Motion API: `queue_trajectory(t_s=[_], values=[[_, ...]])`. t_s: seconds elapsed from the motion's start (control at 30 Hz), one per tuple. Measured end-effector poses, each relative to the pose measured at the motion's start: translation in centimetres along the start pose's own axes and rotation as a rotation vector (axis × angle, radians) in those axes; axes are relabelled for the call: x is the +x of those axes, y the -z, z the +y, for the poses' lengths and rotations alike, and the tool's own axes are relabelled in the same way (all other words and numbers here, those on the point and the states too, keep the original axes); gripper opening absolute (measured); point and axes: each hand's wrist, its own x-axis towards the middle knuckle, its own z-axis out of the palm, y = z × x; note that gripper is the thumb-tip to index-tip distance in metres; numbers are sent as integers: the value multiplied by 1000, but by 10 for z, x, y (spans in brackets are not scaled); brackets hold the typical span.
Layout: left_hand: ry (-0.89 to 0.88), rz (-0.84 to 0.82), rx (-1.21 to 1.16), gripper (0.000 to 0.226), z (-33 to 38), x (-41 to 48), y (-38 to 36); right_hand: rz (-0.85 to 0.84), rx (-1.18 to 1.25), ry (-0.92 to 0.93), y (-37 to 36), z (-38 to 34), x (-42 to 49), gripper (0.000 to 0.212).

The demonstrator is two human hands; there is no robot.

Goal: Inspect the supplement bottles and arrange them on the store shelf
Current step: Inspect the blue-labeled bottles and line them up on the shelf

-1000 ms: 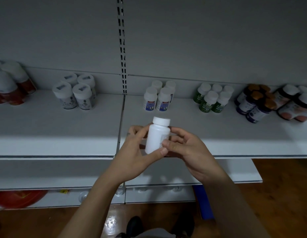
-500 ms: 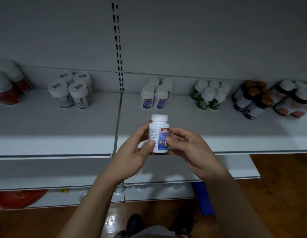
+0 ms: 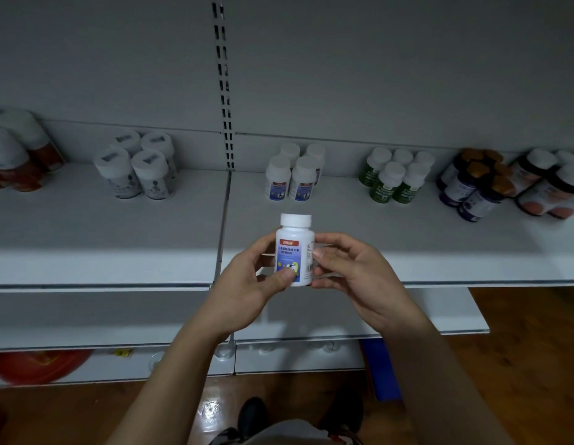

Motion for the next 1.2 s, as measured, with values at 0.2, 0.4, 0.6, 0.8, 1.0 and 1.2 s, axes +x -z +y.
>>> queue_trajectory(t_s=[0.2,0.4,0.6,0.8,1.0,1.2], values=[[-16,104,111,57,-6,5,6,8,-149,24,-5,-5,6,19],[-55,131,211,58,-7,11,10,42,-572,165,-14,-19,32,32],[-143,164,413,62,5,31,28,60,-1122,301,-40,-61,59,40],[-210,265,767,68,20,51,58,-37,-1138,367,-61,-101,99,26],[20,201,1051,79,45,69,82,58,-1207,410,-84,-124,162,30],[89,164,1015,75,37,71,90,145,-1390,336,-91,-115,211,31]])
